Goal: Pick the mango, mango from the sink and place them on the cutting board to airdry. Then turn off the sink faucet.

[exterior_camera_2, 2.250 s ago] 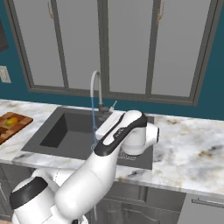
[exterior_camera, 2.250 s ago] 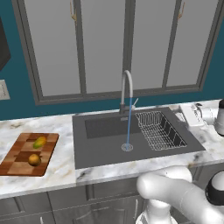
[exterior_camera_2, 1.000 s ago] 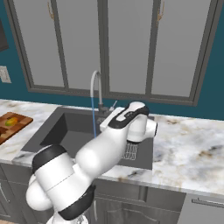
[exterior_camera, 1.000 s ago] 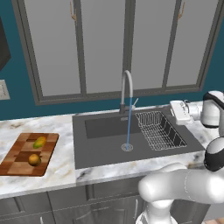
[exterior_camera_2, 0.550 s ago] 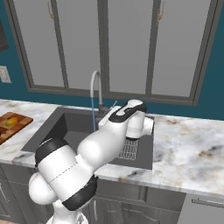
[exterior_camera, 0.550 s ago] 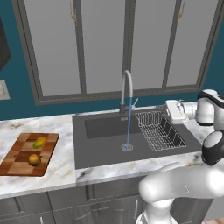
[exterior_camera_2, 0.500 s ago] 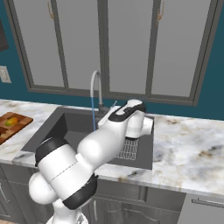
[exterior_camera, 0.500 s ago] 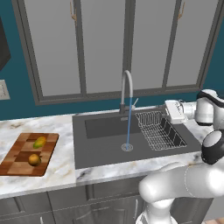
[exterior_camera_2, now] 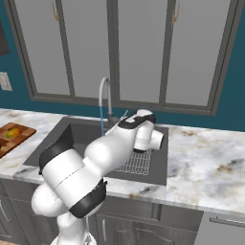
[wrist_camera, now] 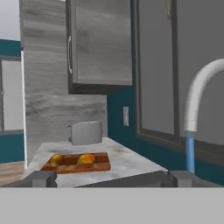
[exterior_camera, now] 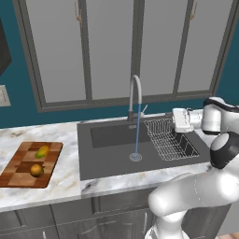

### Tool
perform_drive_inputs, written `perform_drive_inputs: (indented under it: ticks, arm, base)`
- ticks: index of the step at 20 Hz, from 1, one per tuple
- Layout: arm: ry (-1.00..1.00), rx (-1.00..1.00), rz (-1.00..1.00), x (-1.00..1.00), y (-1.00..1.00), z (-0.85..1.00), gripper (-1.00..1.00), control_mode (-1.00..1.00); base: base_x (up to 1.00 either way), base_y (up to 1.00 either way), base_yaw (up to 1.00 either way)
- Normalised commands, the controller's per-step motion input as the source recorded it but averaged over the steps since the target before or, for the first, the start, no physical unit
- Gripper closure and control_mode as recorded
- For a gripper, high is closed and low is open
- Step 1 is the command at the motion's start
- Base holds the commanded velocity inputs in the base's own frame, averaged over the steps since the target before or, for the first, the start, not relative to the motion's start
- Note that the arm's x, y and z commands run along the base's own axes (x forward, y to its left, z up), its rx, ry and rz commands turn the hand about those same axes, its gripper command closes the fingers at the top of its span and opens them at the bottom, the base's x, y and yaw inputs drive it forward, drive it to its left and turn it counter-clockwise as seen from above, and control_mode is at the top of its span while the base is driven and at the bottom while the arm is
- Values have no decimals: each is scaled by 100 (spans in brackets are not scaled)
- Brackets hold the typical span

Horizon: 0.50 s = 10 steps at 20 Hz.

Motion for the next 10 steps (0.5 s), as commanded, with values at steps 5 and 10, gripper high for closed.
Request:
perform_drive_inputs:
  ticks: [5, 10]
  arm:
    - [0, 0, -7, 39, 0, 0, -100, -100]
    - [0, 0, -1, 34, 2, 0, -100, -100]
  base:
    - [0, 0, 0]
    - [0, 0, 0]
